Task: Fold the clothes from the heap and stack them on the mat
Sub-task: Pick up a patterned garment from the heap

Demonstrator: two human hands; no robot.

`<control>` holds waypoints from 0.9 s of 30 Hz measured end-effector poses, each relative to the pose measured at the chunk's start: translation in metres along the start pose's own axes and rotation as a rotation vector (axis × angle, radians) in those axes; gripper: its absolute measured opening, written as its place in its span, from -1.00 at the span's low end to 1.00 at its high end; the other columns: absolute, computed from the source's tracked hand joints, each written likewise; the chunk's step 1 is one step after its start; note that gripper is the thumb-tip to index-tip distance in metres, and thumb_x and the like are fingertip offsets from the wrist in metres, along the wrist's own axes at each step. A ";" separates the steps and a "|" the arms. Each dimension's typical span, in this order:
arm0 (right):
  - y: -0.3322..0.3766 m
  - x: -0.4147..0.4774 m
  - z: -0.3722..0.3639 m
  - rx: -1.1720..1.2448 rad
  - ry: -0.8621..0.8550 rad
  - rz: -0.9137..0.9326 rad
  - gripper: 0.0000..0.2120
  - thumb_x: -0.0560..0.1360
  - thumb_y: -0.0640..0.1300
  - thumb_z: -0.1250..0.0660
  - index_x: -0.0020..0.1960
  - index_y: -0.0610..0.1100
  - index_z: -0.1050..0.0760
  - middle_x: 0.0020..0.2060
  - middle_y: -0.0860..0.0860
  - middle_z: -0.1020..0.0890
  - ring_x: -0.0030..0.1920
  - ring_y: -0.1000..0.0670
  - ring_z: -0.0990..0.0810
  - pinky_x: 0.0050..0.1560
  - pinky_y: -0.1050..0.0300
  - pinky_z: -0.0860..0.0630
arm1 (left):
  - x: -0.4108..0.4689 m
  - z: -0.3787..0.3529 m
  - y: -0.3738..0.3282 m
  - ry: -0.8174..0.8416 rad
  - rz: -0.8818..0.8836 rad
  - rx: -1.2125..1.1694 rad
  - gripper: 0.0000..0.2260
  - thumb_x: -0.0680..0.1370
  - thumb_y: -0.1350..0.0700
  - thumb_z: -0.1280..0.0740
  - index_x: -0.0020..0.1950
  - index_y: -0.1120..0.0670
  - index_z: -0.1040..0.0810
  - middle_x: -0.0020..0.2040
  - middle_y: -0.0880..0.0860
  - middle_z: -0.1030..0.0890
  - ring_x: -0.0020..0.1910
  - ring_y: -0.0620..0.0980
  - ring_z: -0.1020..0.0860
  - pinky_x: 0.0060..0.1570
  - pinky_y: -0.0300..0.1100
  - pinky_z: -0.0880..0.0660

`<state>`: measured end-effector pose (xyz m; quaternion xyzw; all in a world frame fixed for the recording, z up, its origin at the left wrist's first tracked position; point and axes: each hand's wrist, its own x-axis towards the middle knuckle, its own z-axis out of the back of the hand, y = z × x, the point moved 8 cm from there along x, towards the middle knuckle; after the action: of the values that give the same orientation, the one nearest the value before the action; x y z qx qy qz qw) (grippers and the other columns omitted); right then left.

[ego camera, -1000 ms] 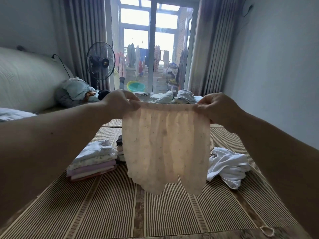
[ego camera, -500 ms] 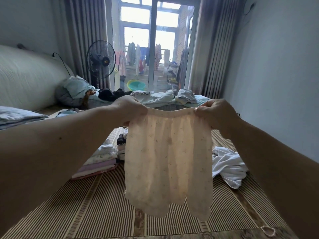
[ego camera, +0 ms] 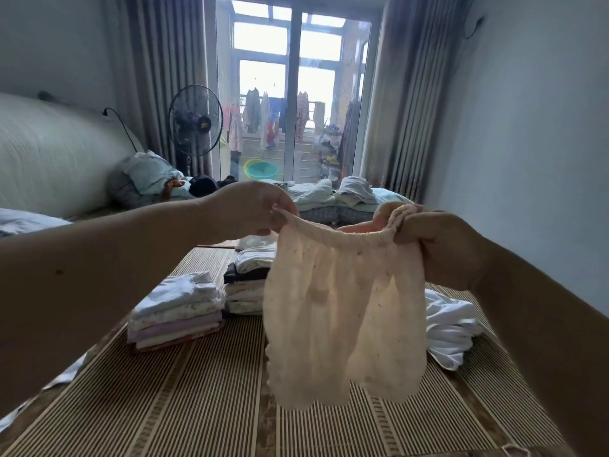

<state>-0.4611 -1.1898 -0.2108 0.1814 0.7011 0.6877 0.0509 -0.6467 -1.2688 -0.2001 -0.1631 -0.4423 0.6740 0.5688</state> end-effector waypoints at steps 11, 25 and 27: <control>-0.003 0.009 -0.014 -0.014 -0.019 0.115 -0.87 0.24 -0.34 -0.23 -0.22 -0.24 -0.48 -0.37 -0.09 -0.54 -0.36 0.03 -0.53 -0.36 0.27 -0.49 | -0.021 -0.069 -0.049 0.348 0.001 -0.700 -0.41 0.37 0.36 -0.38 0.34 -0.08 -0.47 0.41 0.15 -0.41 0.31 0.13 -0.49 0.28 0.04 -0.44; -0.027 -0.006 -0.011 0.001 -0.267 0.258 -0.72 0.46 -0.32 -0.28 -0.32 -0.06 -0.63 -0.38 0.02 -0.63 -0.38 0.09 -0.59 -0.41 0.28 -0.49 | -0.032 -0.075 -0.048 -0.068 -0.230 -0.245 -0.30 0.45 0.47 -0.30 0.33 -0.24 -0.30 0.35 0.06 -0.44 0.27 -0.17 -0.41 0.05 -0.22 -0.57; -0.024 -0.011 0.003 -0.188 -0.443 0.294 -0.79 0.47 -0.27 -0.32 -0.28 -0.10 -0.63 -0.40 0.04 -0.61 -0.40 0.12 -0.55 -0.43 0.30 -0.47 | -0.030 -0.070 -0.046 -0.115 -0.236 -0.273 -0.38 0.48 0.43 -0.31 0.29 -0.23 -0.35 0.37 0.09 -0.44 0.33 -0.11 -0.43 0.05 -0.22 -0.56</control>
<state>-0.4545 -1.1904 -0.2361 0.4217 0.5720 0.6934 0.1192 -0.5591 -1.2688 -0.2115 -0.1470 -0.5773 0.5447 0.5903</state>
